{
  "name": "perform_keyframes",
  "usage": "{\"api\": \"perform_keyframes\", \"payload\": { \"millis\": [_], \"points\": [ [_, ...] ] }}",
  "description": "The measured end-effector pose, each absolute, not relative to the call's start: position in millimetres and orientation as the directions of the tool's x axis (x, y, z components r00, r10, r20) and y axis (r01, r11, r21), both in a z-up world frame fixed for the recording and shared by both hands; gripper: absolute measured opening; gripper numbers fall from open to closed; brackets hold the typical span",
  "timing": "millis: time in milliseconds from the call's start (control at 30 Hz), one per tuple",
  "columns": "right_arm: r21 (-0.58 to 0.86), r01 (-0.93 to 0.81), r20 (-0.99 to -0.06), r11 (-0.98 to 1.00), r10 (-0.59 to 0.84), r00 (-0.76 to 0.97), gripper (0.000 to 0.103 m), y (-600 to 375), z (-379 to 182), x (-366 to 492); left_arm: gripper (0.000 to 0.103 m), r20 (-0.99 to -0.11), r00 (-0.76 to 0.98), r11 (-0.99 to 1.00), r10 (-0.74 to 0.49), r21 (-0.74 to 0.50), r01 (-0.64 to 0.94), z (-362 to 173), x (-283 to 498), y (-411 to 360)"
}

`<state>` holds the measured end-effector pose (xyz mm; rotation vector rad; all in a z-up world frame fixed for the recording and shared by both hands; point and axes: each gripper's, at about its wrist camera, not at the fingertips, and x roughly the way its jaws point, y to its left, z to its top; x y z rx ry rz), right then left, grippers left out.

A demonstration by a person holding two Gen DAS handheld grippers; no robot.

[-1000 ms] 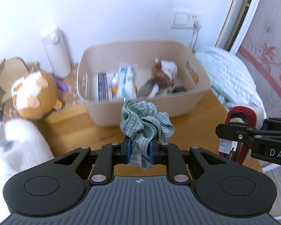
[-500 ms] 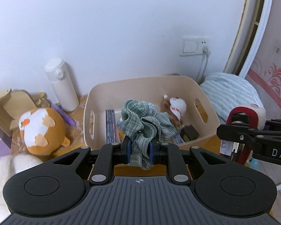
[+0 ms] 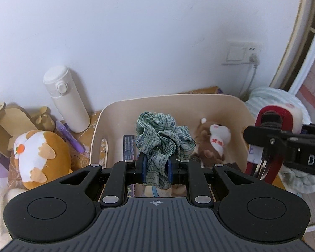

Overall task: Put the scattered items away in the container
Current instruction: 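Carry the scrunchie and red plush up over the basket, then open both tools to drop the scrunchie and plush into the basket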

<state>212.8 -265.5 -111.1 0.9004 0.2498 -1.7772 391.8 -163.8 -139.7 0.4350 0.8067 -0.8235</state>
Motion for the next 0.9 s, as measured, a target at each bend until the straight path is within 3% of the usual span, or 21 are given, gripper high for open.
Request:
{"api": "perform_keyframes", "payload": {
  "millis": [400, 700, 800, 867, 900],
  "points": [
    [0.2, 0.867, -0.758, -0.456, -0.632, -0.158, 0.036, -310, -158, 174, 0.018, -0.832, 0.412, 0.649, -0.371, 0.084, 0.756, -187, 422, -193],
    [0.175, 0.862, -0.808, -0.476, -0.57, -0.151, 0.036, -316, -185, 167, 0.019, -0.84, 0.409, 0.639, -0.357, 0.1, 0.762, -198, 426, -203],
    [0.168, 0.861, -0.816, -0.48, -0.557, -0.151, 0.037, -316, -188, 167, 0.027, -0.843, 0.4, 0.637, -0.359, 0.092, 0.766, -196, 424, -202],
    [0.164, 0.856, -0.819, -0.49, -0.552, -0.159, 0.048, -315, -188, 167, 0.037, -0.841, 0.4, 0.644, -0.365, 0.083, 0.761, -194, 422, -200],
    [0.165, 0.851, -0.814, -0.499, -0.556, -0.168, 0.05, -313, -186, 167, 0.05, -0.84, 0.403, 0.65, -0.365, 0.081, 0.756, -192, 422, -199]
  ]
}}
